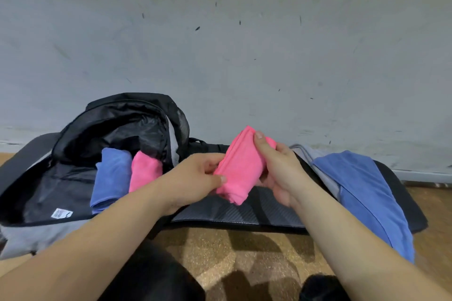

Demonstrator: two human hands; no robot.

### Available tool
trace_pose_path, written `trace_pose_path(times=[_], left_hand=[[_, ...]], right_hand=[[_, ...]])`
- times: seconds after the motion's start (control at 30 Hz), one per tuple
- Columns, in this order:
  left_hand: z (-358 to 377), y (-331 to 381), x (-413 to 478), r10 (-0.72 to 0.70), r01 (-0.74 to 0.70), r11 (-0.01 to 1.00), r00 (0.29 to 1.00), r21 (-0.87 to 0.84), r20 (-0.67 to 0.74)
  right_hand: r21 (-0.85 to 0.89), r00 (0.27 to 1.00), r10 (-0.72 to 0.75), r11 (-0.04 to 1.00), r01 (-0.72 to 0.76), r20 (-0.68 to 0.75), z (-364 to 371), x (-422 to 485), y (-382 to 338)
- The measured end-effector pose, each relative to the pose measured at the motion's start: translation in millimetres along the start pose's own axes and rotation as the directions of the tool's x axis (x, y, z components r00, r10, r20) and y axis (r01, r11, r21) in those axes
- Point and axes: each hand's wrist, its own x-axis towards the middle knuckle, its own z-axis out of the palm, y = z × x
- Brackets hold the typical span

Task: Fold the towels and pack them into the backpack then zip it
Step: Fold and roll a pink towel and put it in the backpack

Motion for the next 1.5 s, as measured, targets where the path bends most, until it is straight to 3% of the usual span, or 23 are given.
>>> trace_pose_path(times=[0.07, 0.13, 0.27, 0.37, 0.57, 0.73, 0.83, 0.93, 1.17, 1.27, 1.4, 1.5], left_hand=[[-11.5, -2.1, -14.4, -0.068, 0.059, 0.98, 0.997, -0.188, -0.041], [-16.5, -2.8, -27.1, -0.112, 0.085, 0.956, 0.99, -0.28, -0.083], [-21.8, -4.9, -47.6, -0.067, 0.075, 0.997, 0.97, 0.026, -0.235], [-32.6, -10.4, -55.8, -0.043, 0.057, 0.997, 0.976, 0.058, -0.215], [-49.2, -18.5, -67.4, -0.015, 0.018, 0.999, 0.995, 0.031, -0.097], [-64.8, -34.4, -73.9, 0.004, -0.007, 1.0, 0.996, -0.026, -0.089], [-73.5, -41.3, -78.2, -0.012, 0.0, 0.987, 0.997, -0.159, -0.073], [-80.6, -33.8, -76.0, -0.075, 0.023, 0.948, 0.986, -0.317, -0.152], [-113.9, -57.4, -84.1, -0.12, 0.04, 0.964, 0.948, -0.262, -0.295], [-147.4, -80.5, -96.6, -0.204, 0.093, 0.962, 0.87, -0.256, -0.449], [-199.0, -111.5, -107.1, -0.337, 0.23, 0.941, 0.62, -0.247, -0.709], [-216.3, -128.4, -104.2, -0.393, 0.29, 0.918, 0.594, -0.269, -0.702]], right_hand=[[-0.032, 0.999, -0.003, 0.999, 0.004, 0.038, 23.0, -7.0, 1.7], [-0.079, 0.999, -0.031, 0.996, 0.028, -0.033, 48.3, -17.2, 0.5], [-0.118, 0.986, -0.107, 0.989, 0.092, -0.128, 82.3, -27.2, -1.4], [-0.158, 0.982, -0.135, 0.981, 0.113, -0.133, 91.9, -28.7, -2.5], [-0.226, 0.986, -0.103, 0.971, 0.071, -0.131, 99.9, -26.8, 2.5], [-0.191, 0.993, -0.068, 0.98, 0.049, -0.093, 107.1, -26.2, 4.3], [-0.195, 0.995, -0.076, 0.979, 0.062, -0.069, 113.0, -23.0, 5.4], [-0.229, 0.999, -0.033, 0.973, 0.033, 0.002, 127.8, -20.1, 7.4], [-0.338, 0.981, 0.11, 0.94, -0.051, 0.158, 177.9, -11.6, 21.2], [-0.497, 0.991, 0.032, 0.867, 0.035, 0.127, 196.3, 5.2, 35.0], [-0.632, 0.947, -0.176, 0.709, 0.311, 0.268, 221.8, 26.1, 57.1], [-0.715, 0.919, -0.146, 0.589, 0.378, 0.366, 235.9, 38.1, 76.8]])
